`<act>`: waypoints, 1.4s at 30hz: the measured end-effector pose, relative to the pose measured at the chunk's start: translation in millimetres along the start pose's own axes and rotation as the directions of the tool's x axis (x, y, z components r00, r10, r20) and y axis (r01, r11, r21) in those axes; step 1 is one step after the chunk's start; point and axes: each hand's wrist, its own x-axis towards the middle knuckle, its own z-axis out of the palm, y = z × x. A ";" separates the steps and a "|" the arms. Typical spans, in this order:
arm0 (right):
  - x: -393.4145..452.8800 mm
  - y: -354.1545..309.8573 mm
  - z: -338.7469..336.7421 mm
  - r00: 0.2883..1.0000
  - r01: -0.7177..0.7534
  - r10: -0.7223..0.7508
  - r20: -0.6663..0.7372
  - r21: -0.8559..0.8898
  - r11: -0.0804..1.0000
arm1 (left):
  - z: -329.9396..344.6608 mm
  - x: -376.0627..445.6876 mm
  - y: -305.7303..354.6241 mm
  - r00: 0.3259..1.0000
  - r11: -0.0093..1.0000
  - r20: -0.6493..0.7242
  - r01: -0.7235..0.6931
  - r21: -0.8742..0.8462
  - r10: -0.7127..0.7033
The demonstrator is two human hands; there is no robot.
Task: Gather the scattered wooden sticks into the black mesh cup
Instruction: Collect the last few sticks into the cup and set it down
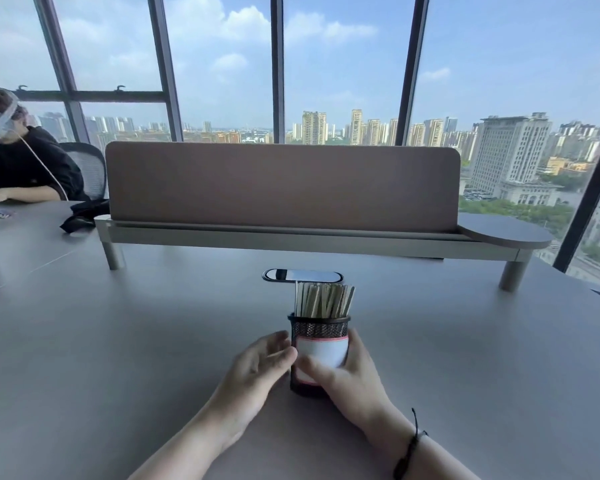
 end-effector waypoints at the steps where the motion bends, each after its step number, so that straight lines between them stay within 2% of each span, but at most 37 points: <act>1: 0.8 1.2 2.2 1.000 0.023 -0.023 -0.017 -0.043 0.999 | 1.6 1.0 -0.2 0.999 0.996 -0.004 -0.052 0.069 0.052; 3: 5.3 0.8 8.6 0.996 0.060 -0.069 -0.057 -0.150 0.987 | 3.5 5.6 -1.9 0.992 0.978 -0.050 -0.103 0.183 0.114; 6: 20.0 2.3 22.7 0.991 0.118 -0.133 -0.021 -0.341 0.933 | 3.7 16.4 -4.6 0.975 0.939 -0.145 -0.114 0.324 0.169; 9: 39.4 5.4 34.4 0.988 0.136 -0.153 -0.005 -0.423 0.896 | 2.1 27.3 -6.9 0.954 0.907 -0.221 -0.096 0.410 0.201; 11: 52.4 4.6 38.6 0.988 0.132 -0.151 -0.016 -0.407 0.904 | -2.4 36.1 -8.3 0.950 0.903 -0.240 -0.085 0.421 0.201; 14: 71.5 6.1 35.2 0.993 0.104 -0.120 -0.017 -0.388 0.916 | -10.5 47.2 -16.0 0.963 0.896 -0.190 -0.092 0.434 0.191; 16: 85.2 11.0 21.8 0.997 0.048 -0.068 -0.042 -0.365 0.930 | -16.5 51.7 -24.6 0.962 0.885 -0.234 -0.018 0.466 0.143; 18: 100.6 18.5 -3.2 0.996 -0.012 -0.020 -0.085 -0.354 0.935 | -20.0 56.1 -31.3 0.959 0.847 -0.264 0.050 0.529 0.108; 21: 122.0 31.6 -48.0 0.990 -0.076 0.030 -0.139 -0.340 0.937 | -11.4 72.6 -36.2 0.974 0.768 -0.204 0.054 0.638 0.100; 23: 132.3 38.7 -69.8 0.990 -0.070 0.025 -0.139 -0.333 0.940 | 0.5 92.2 -37.2 0.978 0.739 -0.175 0.038 0.673 0.109; 29: 161.4 61.8 -96.1 0.988 -0.025 -0.020 -0.150 -0.289 0.957 | 66.1 169.3 -50.8 0.994 0.759 -0.095 0.028 0.651 0.045; 35: 197.2 79.8 -123.5 0.975 -0.010 -0.043 -0.219 -0.234 0.972 | 110.6 222.9 -63.3 0.987 0.710 -0.142 0.051 0.703 0.070; 42: 217.6 88.9 -134.4 0.984 0.049 -0.085 -0.154 -0.225 0.973 | 112.0 249.0 -73.6 0.994 0.780 -0.087 0.004 0.625 0.065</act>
